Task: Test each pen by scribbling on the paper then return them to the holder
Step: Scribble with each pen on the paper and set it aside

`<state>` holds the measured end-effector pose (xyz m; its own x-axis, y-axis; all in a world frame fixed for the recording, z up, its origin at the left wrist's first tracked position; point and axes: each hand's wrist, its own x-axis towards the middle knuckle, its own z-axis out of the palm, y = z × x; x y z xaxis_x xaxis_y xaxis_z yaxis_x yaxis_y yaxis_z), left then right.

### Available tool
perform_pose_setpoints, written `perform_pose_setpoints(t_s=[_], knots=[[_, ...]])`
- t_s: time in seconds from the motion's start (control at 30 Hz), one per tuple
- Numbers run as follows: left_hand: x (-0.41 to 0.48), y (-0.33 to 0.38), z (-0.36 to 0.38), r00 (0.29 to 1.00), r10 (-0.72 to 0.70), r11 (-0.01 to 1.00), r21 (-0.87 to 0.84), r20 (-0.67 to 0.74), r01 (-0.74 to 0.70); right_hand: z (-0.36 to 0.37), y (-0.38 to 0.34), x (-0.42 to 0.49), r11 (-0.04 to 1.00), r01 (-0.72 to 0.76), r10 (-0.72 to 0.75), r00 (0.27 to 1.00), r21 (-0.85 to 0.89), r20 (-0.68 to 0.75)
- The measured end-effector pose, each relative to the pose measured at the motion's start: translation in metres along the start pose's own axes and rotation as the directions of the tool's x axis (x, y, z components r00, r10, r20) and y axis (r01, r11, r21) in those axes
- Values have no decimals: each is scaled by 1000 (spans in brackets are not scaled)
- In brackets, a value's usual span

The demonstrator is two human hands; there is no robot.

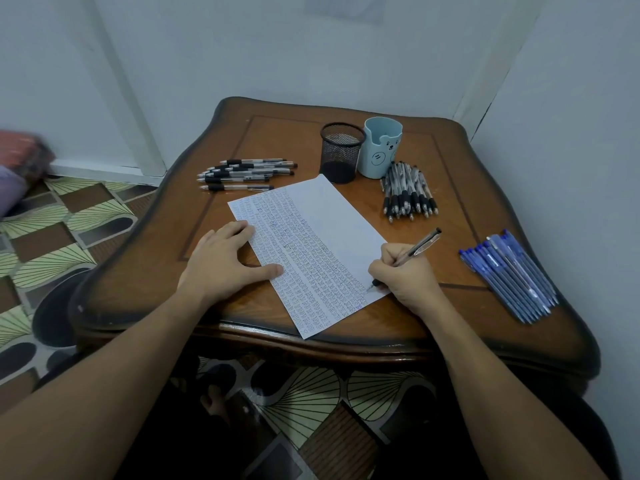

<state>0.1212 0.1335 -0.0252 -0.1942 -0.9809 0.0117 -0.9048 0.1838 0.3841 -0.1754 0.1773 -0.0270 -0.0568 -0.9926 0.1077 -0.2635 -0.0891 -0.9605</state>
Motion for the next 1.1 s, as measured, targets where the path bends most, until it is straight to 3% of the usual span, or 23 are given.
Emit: perform_pose_setpoints(t_s=[0.1,0.23,0.4,0.7,0.93,1.1], knots=[[1,-2,2,1000,-1,1000,-2,-1,1,-3,1,2,1000,-2,2,1000,6,-27],[1,-1,1,1000,-1,1000,1,-1,1,-10,-3,8,953,-101,138,984,284,-110],[1,-1,1,1000,-6,1000,3,2,6,-10,-10,8,861,-145,213,973,487,-86],[0,-1,1,1000,-6,1000,-6,2,6,-2,-16,9,975,-172,185,979,141,-84],[0,-2,1,1000,-7,1000,-10,11,7,0,-23,10,968,-232,242,965,98,-101],[2,-6,5,1000,11,1000,-18,-10,-11,-13,-32,30,889,-408,413,910,209,21]])
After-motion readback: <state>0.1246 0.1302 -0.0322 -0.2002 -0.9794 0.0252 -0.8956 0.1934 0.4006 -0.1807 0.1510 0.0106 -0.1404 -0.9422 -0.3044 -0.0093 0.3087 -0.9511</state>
